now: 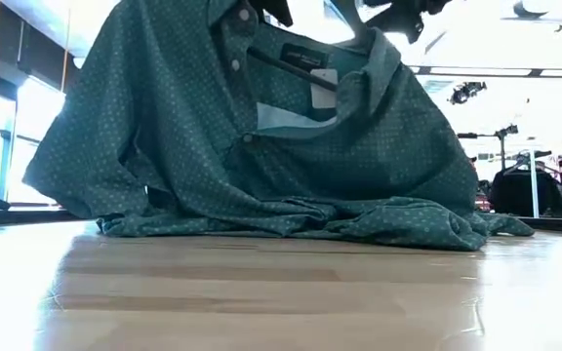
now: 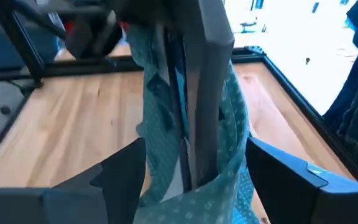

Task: Hang clothes
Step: Remove the hanger from the light blue polo shirt

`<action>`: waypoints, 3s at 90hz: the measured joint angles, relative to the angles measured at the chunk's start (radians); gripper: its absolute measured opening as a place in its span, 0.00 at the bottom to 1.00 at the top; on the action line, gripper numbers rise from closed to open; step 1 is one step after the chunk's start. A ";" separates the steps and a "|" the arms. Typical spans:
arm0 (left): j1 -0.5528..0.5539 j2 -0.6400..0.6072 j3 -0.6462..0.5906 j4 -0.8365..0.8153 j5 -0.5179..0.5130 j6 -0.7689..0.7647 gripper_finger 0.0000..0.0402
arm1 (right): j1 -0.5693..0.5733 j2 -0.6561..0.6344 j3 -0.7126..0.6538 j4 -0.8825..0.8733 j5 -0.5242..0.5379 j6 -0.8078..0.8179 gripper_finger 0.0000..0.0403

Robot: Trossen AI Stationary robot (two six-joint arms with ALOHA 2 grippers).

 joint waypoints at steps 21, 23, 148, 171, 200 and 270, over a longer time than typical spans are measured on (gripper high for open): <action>-0.029 -0.008 -0.001 -0.006 -0.050 0.009 0.10 | 0.000 0.061 0.000 -0.098 -0.042 0.031 0.47; -0.030 -0.009 -0.001 -0.007 -0.051 0.009 0.10 | 0.000 0.062 0.000 -0.115 -0.042 0.034 0.46; -0.024 -0.059 0.000 -0.221 0.099 -0.185 0.01 | 0.053 0.010 -0.111 0.009 0.257 0.346 0.60; -0.027 -0.058 0.000 -0.208 0.119 -0.196 0.01 | 0.053 0.117 -0.111 0.019 0.459 0.572 0.47; -0.026 -0.058 0.000 -0.254 0.196 -0.193 0.01 | 0.012 -0.004 -0.111 -0.064 0.464 0.636 0.03; -0.039 -0.134 -0.003 -0.125 0.241 -0.286 0.01 | -0.142 -0.155 -0.107 -0.390 0.271 0.452 0.00</action>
